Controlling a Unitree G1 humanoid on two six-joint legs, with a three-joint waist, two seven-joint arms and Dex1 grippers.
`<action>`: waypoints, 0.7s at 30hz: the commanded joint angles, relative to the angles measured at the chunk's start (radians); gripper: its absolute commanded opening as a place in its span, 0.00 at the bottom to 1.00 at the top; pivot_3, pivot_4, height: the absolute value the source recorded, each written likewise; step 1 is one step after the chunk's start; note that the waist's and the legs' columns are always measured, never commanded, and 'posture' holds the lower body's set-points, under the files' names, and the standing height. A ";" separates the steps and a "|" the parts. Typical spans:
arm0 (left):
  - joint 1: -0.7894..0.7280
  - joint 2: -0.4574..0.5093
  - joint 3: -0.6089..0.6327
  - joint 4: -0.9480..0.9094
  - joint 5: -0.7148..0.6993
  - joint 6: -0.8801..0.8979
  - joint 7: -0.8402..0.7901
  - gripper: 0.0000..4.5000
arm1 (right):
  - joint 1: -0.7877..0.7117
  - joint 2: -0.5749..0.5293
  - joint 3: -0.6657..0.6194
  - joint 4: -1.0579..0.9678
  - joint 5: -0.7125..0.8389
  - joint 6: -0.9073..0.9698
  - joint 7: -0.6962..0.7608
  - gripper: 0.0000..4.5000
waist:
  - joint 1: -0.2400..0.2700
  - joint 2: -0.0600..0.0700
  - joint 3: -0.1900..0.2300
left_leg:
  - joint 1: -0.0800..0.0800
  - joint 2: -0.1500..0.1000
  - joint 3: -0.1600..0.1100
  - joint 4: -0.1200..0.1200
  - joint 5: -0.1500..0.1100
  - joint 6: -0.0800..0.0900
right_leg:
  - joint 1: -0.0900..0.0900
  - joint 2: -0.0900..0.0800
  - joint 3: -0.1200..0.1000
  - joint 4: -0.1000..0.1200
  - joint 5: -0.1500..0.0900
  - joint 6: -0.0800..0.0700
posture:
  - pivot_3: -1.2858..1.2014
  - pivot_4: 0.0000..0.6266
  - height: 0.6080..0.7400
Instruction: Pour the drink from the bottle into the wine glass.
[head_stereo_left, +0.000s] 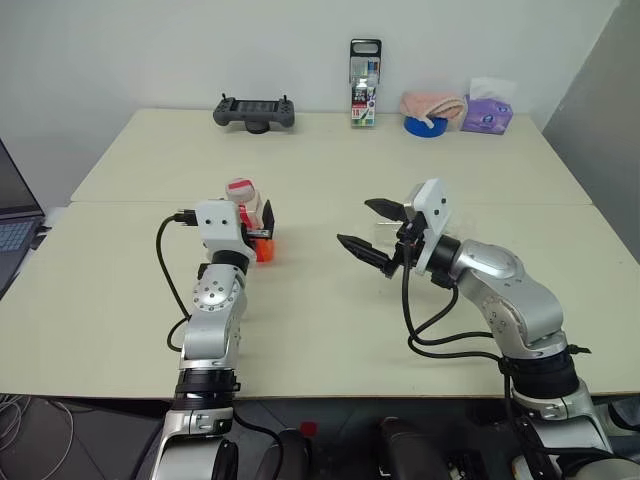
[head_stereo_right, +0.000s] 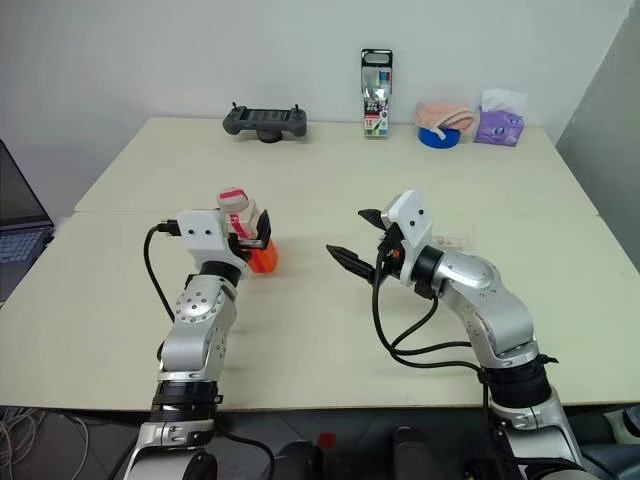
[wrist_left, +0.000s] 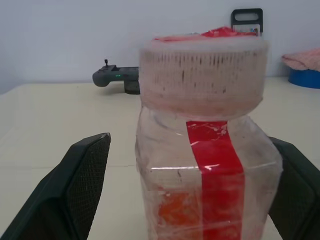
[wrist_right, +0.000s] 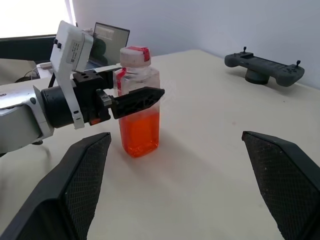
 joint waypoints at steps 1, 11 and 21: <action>-0.042 0.004 -0.015 0.005 0.014 -0.054 -0.018 0.99 | -0.023 0.002 0.003 -0.021 0.003 -0.026 0.014 1.00 | 0.000 0.000 0.000 | 0.000 0.000 0.000 0.000 0.000 0.000 | 0.000 0.000 0.000 0.000 0.000 0.000 | 0.52 0.24 1.00; -0.027 0.004 -0.006 0.005 0.019 -0.068 -0.010 0.47 | -0.024 -0.013 -0.006 -0.042 0.007 -0.010 0.009 1.00 | 0.000 0.000 0.000 | 0.000 0.000 0.000 0.000 0.000 0.000 | 0.000 0.000 0.000 0.001 0.000 0.000 | 0.52 0.24 1.00; 0.012 0.103 -0.078 -0.211 -0.217 0.055 -0.399 0.47 | -0.109 -0.165 -0.093 -0.217 0.187 0.233 0.069 1.00 | -0.001 0.000 0.001 | -0.002 0.000 0.000 0.000 0.000 0.000 | -0.002 0.000 0.000 0.000 0.000 0.000 | 0.52 0.24 1.00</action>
